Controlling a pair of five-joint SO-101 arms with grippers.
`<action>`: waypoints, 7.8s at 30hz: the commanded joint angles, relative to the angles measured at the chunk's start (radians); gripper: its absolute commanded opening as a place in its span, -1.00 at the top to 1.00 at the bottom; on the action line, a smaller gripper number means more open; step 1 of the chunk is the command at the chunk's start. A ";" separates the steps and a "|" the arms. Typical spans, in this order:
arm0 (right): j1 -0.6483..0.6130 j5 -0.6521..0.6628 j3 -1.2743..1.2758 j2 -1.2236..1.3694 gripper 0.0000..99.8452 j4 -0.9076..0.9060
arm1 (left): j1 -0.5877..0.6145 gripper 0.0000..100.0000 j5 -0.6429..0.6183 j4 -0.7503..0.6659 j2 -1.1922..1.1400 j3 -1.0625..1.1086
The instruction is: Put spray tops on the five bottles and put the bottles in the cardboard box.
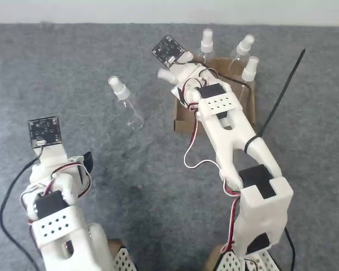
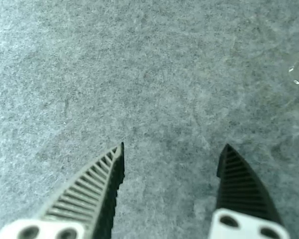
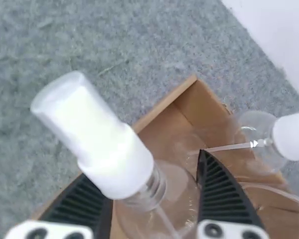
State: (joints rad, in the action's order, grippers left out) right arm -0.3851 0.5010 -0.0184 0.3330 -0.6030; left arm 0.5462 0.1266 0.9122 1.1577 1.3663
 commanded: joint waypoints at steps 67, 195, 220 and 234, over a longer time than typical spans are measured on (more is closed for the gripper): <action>0.067 -0.083 -0.439 0.226 0.56 -0.371 | -0.006 0.43 0.008 -0.017 0.021 -0.005; -0.002 -0.150 -0.526 -0.390 0.91 -1.191 | -0.006 0.43 0.006 -0.020 0.023 0.004; 0.825 0.089 0.292 -0.374 0.90 -0.358 | -0.028 0.43 0.006 -0.023 0.023 0.018; 0.788 0.089 0.298 -0.262 0.38 -0.343 | -0.028 0.44 0.008 -0.048 0.023 0.033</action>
State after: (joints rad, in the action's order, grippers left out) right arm 0.4143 0.5808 0.2854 0.0951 -0.9620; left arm 0.5232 0.1266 0.8876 1.1577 1.4047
